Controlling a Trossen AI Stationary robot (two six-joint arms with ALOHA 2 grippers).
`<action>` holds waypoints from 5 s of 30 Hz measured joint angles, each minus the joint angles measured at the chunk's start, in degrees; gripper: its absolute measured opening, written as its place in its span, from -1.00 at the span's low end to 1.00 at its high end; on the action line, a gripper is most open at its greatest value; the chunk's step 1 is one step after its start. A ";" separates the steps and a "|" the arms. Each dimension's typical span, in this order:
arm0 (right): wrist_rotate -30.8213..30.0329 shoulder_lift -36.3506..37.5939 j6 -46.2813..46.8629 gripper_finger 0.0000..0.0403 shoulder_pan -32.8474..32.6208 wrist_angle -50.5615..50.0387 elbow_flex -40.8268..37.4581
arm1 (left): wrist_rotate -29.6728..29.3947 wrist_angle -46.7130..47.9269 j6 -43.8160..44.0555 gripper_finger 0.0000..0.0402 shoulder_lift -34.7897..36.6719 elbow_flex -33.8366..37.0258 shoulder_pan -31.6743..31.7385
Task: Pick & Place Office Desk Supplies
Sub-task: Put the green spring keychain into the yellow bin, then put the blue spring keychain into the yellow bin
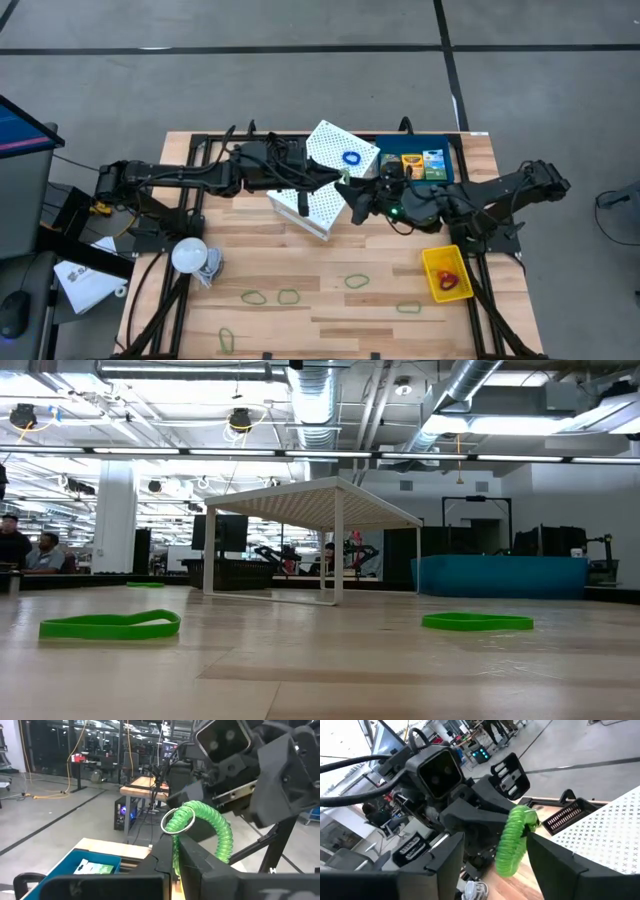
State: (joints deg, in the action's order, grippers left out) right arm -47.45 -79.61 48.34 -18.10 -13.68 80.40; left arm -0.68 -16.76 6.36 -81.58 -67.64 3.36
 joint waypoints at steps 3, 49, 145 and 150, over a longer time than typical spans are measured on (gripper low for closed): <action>-0.01 0.17 -0.77 -0.09 0.01 0.07 0.00 | 0.02 0.75 -0.01 -0.98 0.00 0.00 0.00; 9.10 1.37 26.50 -0.99 -1.79 -45.84 0.00 | 4.72 18.48 -4.60 0.24 18.97 -0.07 11.52; 23.18 6.27 75.73 -0.29 -34.11 -71.75 -18.33 | -0.92 29.55 3.03 0.12 -24.19 -22.80 16.72; 23.16 6.25 75.73 -0.29 -34.11 -71.17 -18.33 | -5.33 27.97 1.46 0.07 -27.90 -22.71 16.75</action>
State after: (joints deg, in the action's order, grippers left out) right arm -24.29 -73.36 124.07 -52.21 -84.85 62.07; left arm -6.01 11.21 7.82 -109.48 -90.35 20.10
